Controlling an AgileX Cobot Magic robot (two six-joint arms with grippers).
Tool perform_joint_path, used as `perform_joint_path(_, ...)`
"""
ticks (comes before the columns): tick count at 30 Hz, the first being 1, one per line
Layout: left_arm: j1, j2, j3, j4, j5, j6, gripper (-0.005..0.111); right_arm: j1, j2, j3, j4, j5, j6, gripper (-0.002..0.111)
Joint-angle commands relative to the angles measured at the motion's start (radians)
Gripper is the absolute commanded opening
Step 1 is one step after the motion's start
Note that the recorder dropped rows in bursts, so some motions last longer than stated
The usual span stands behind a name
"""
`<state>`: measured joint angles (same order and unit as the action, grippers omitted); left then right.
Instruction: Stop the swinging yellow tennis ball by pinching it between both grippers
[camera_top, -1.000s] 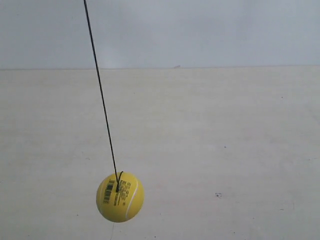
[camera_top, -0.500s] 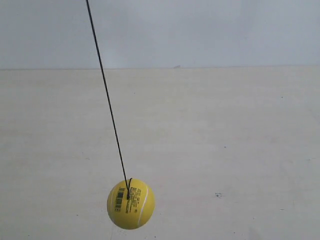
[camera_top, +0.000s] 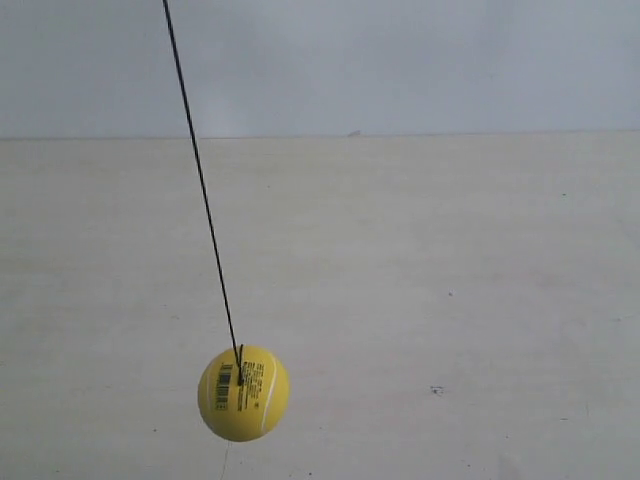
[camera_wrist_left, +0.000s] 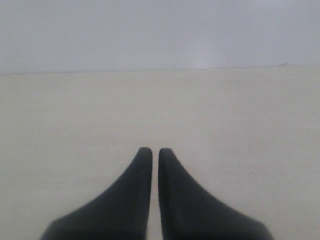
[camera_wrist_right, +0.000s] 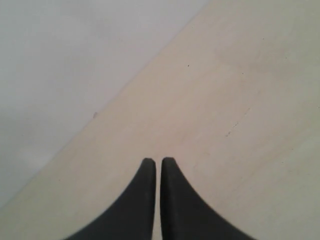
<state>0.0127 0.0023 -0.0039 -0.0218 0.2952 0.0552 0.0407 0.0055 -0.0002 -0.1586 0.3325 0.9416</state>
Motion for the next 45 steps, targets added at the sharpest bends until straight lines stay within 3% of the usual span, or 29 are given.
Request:
perform_joint_path(1,0.004,-0.002,0.004,-0.011,-0.004,-0.002,0.005,0.003,-0.006,0.000,-0.009,0.007,-0.008,0.000)
perform_joint_path(15,0.004,-0.002,0.004,-0.011,-0.004,-0.002,0.005,0.003,-0.006,0.000,-0.009,0.007,-0.042,0.000)
perform_joint_path(28,0.004,-0.002,0.004,-0.011,-0.004,-0.002,0.005,0.062,-0.006,0.000,-0.009,0.009,-0.802,0.000)
perform_joint_path(45,0.004,-0.002,0.004,-0.011,-0.004,-0.002,0.005,0.062,-0.006,0.000,-0.009,0.010,-0.829,0.000)
